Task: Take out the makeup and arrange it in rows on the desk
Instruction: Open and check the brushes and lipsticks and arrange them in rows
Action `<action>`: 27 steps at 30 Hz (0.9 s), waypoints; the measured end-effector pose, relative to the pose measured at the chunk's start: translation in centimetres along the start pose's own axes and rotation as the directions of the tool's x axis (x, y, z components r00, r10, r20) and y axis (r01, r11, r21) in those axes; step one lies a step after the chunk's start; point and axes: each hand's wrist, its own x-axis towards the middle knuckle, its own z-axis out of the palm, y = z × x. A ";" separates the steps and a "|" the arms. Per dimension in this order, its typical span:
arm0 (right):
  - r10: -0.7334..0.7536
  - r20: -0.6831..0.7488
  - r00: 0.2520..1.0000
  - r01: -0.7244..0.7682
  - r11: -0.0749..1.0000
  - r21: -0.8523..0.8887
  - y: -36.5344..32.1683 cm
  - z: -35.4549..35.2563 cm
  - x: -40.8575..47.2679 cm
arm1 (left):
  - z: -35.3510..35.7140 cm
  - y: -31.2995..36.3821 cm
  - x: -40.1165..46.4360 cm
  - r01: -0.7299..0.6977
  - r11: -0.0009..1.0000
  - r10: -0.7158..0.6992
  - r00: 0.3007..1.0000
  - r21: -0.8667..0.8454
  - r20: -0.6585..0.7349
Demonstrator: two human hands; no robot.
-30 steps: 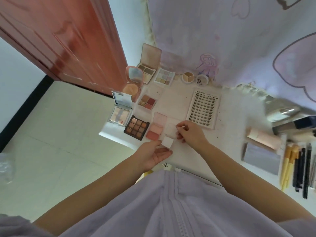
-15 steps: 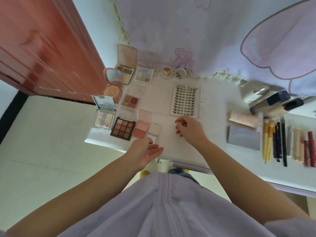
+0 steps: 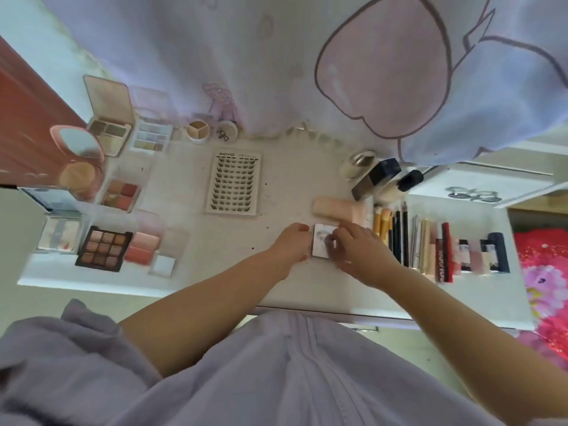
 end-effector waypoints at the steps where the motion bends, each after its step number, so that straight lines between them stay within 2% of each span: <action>1: -0.045 -0.018 0.999 0.045 0.999 -0.029 0.3 0.2 0.1 | 0.5 0.1 0.2 -0.009 1.000 0.009 1.000 0.027 0.008; 4: -0.124 0.021 0.992 0.124 0.992 -0.019 1.0 -0.1 0.6 | 0.7 0.1 0.5 -0.018 0.999 0.019 1.000 0.042 -0.021; 7: -0.144 0.068 0.987 0.128 0.973 0.190 0.8 -1.3 1.0 | -0.9 0.3 0.0 0.025 0.991 -0.031 0.999 -0.133 -0.043; 8: -0.179 0.041 0.983 0.164 0.956 0.244 0.5 -1.8 1.2 | -1.7 0.3 -0.3 0.075 0.973 -0.074 0.997 -0.217 0.013; 10: -0.315 -0.023 0.949 0.310 0.913 0.264 -0.5 -3.1 1.5 | -3.5 0.4 -1.2 0.222 0.906 -0.141 0.961 -0.360 0.238; 12: -0.469 -0.078 0.879 0.475 0.853 0.217 -1.8 -4.3 1.9 | -5.1 0.4 -2.0 0.304 0.851 -0.111 0.901 -0.427 0.420; 14: -0.567 -0.085 0.819 0.574 0.807 0.139 -2.9 -5.4 2.3 | -6.1 0.5 -2.8 0.278 0.852 -0.048 0.885 -0.443 0.464; 16: -0.594 -0.072 0.801 0.598 0.797 0.082 -3.7 -6.1 2.8 | -6.5 0.7 -3.8 0.227 0.853 0.001 0.900 -0.471 0.437; 19: -0.486 -0.104 0.868 0.495 0.863 0.098 -4.3 -6.6 3.0 | -6.9 0.9 -4.4 0.141 0.805 0.083 0.936 -0.577 0.343; 21: -0.251 -0.101 0.963 0.270 0.921 0.282 -5.0 -7.2 3.1 | -7.3 1.3 -4.7 0.074 0.761 0.120 0.960 -0.644 0.252; 22: -0.113 -0.056 0.992 0.126 0.897 0.424 -5.6 -7.6 3.2 | -7.4 1.5 -4.9 0.024 0.763 0.144 0.968 -0.646 0.206; 23: 0.001 0.009 1.000 -0.006 0.811 0.585 -6.4 -7.9 3.4 | -7.4 1.6 -5.1 -0.042 0.791 0.178 0.970 -0.611 0.164; 25: 0.106 0.150 0.983 -0.183 0.509 0.841 -7.8 -8.2 3.7 | -7.1 1.8 -5.6 -0.194 0.887 0.264 0.958 -0.419 0.114; 26: 0.115 0.183 0.976 -0.214 0.389 0.896 -8.5 -8.3 3.8 | -6.9 1.8 -5.8 -0.253 0.914 0.300 0.947 -0.316 0.111; 27: 0.124 0.180 0.976 -0.212 0.330 0.920 -9.0 -8.4 3.9 | -6.6 1.6 -5.8 -0.293 0.923 0.329 0.938 -0.251 0.114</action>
